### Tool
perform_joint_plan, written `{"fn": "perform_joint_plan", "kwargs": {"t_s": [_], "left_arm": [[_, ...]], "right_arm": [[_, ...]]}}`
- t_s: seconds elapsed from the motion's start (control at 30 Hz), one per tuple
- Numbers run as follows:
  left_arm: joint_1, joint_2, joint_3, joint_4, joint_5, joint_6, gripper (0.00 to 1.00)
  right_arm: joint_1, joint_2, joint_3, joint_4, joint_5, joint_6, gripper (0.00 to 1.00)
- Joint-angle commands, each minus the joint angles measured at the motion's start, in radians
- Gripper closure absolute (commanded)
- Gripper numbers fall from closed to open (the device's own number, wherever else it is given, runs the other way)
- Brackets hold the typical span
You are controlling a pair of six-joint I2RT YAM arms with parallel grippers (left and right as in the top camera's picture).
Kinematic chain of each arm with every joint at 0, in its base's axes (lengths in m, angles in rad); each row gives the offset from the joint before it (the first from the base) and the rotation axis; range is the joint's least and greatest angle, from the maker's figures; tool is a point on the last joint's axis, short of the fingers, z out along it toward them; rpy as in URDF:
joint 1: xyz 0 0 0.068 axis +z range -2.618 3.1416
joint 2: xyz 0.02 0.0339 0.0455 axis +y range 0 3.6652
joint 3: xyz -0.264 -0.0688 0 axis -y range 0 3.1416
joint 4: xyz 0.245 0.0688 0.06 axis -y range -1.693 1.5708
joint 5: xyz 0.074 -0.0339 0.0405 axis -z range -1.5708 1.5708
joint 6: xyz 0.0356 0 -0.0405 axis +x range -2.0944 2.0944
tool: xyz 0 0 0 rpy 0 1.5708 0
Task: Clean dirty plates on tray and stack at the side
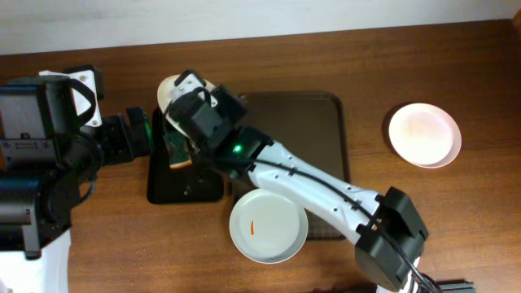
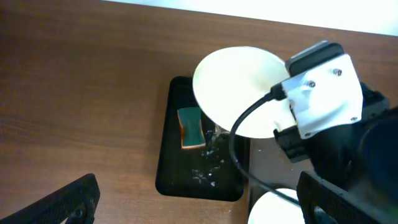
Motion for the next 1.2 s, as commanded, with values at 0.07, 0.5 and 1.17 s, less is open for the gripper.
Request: {"fn": "perform_joint_plan", "kwargs": {"t_s": [0.07, 0.5, 1.17], "left_arm": [[0.003, -0.016, 0.004, -0.001, -0.011, 0.013, 0.0], [0.003, -0.016, 0.004, -0.001, -0.011, 0.013, 0.0], [0.003, -0.016, 0.004, 0.001, -0.011, 0.013, 0.0]], "right_arm": [[0.048, 0.0, 0.015, 0.014, 0.207, -0.068, 0.96], [0.057, 0.0, 0.015, 0.027, 0.247, -0.084, 0.96], [-1.176, -0.14, -0.074, -0.623, -0.948, 0.714, 0.96]]}}
